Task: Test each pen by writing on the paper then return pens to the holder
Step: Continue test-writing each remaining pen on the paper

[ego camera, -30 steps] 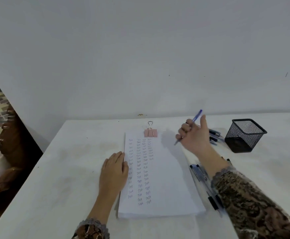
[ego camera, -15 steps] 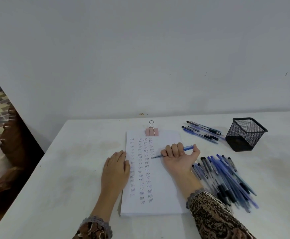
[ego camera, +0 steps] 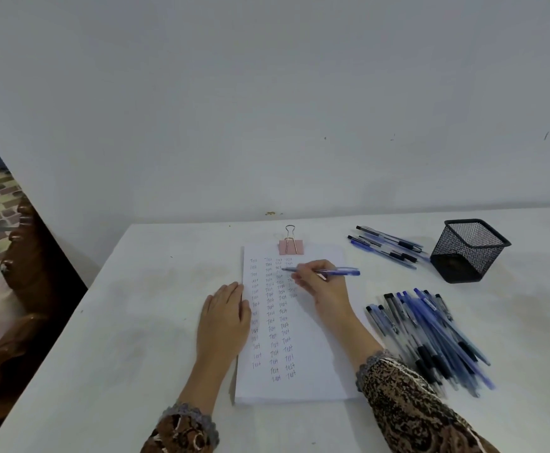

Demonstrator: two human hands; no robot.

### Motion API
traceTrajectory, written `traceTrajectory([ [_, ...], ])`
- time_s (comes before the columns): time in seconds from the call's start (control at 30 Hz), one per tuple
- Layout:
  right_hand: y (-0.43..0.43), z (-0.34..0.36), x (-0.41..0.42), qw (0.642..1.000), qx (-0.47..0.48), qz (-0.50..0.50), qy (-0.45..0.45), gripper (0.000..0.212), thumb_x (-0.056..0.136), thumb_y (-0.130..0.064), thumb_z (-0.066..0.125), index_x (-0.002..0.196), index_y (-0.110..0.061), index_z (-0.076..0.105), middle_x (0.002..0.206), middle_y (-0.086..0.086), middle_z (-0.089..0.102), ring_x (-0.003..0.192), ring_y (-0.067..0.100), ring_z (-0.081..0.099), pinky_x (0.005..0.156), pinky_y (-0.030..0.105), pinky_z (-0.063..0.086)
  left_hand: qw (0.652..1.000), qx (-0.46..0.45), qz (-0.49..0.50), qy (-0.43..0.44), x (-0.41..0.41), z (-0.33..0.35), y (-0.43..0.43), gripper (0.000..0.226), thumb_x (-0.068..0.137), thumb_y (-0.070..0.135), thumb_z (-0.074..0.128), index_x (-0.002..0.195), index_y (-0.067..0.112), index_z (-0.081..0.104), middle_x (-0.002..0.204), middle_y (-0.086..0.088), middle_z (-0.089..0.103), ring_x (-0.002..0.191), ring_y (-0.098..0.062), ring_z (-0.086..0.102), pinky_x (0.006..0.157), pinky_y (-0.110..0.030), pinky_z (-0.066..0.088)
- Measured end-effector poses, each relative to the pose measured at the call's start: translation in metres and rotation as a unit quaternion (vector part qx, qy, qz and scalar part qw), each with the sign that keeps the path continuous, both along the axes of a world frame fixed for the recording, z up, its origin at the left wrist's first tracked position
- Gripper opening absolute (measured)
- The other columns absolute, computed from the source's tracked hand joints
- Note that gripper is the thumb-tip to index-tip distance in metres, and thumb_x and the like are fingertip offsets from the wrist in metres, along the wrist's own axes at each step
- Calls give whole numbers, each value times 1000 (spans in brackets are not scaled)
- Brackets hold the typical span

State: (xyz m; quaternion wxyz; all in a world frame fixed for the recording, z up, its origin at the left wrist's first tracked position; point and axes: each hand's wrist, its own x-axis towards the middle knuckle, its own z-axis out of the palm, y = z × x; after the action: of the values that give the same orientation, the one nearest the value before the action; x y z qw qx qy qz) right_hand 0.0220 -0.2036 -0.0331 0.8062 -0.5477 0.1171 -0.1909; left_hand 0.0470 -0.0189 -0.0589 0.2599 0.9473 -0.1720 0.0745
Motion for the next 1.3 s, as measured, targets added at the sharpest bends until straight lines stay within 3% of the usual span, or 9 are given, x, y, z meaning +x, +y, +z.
traceTrajectory([
  [0.13, 2, -6, -2, 994, -104, -3, 15, 36, 82, 17, 54, 65, -11, 40, 56, 3, 45, 43, 11, 47, 45, 18, 40, 1000, -9, 1, 3, -2, 3, 0, 43, 98, 23, 36, 139, 12, 40, 146, 0, 38, 138, -16, 29, 117, -33, 16],
  [0.2, 6, -7, -2, 989, -135, -57, 19, 50, 75, 23, 49, 55, -17, 27, 61, -1, 30, 49, 7, 32, 54, 17, 33, 1000, -5, 1, 5, -3, 3, 0, 43, 98, 24, 35, 140, 13, 38, 147, 1, 37, 138, -15, 28, 117, -33, 15],
  [0.3, 9, -4, -4, 981, -171, -85, 22, 55, 69, 24, 46, 54, -21, 19, 58, -4, 20, 53, 4, 20, 61, 16, 23, 1000, 1, 1, 7, -2, 3, 0, 44, 99, 24, 33, 141, 13, 37, 148, 1, 36, 139, -14, 26, 118, -32, 14],
  [0.53, 9, -6, -3, 981, -181, -70, 30, 53, 68, 19, 49, 52, -22, 19, 52, -13, 22, 52, 4, 21, 59, 20, 22, 1000, 2, 3, 10, -3, 5, 0, 44, 99, 25, 32, 142, 14, 36, 149, 2, 34, 139, -13, 25, 118, -31, 13],
  [0.93, 9, -5, -4, 980, -190, -39, 37, 58, 68, 20, 50, 39, -25, 26, 56, -9, 22, 50, 4, 21, 59, 19, 20, 1000, 5, 2, 2, -1, 0, 0, 43, 98, 24, 34, 140, 13, 39, 147, 1, 37, 139, -13, 27, 117, -31, 14],
  [1.3, 9, -1, -6, 978, -190, -67, 45, 58, 69, 19, 50, 47, -26, 21, 57, -7, 23, 47, 4, 22, 56, 20, 20, 1000, 6, 3, 1, -1, 1, 0, 44, 98, 25, 33, 141, 14, 37, 147, 2, 37, 139, -12, 27, 117, -31, 15],
])
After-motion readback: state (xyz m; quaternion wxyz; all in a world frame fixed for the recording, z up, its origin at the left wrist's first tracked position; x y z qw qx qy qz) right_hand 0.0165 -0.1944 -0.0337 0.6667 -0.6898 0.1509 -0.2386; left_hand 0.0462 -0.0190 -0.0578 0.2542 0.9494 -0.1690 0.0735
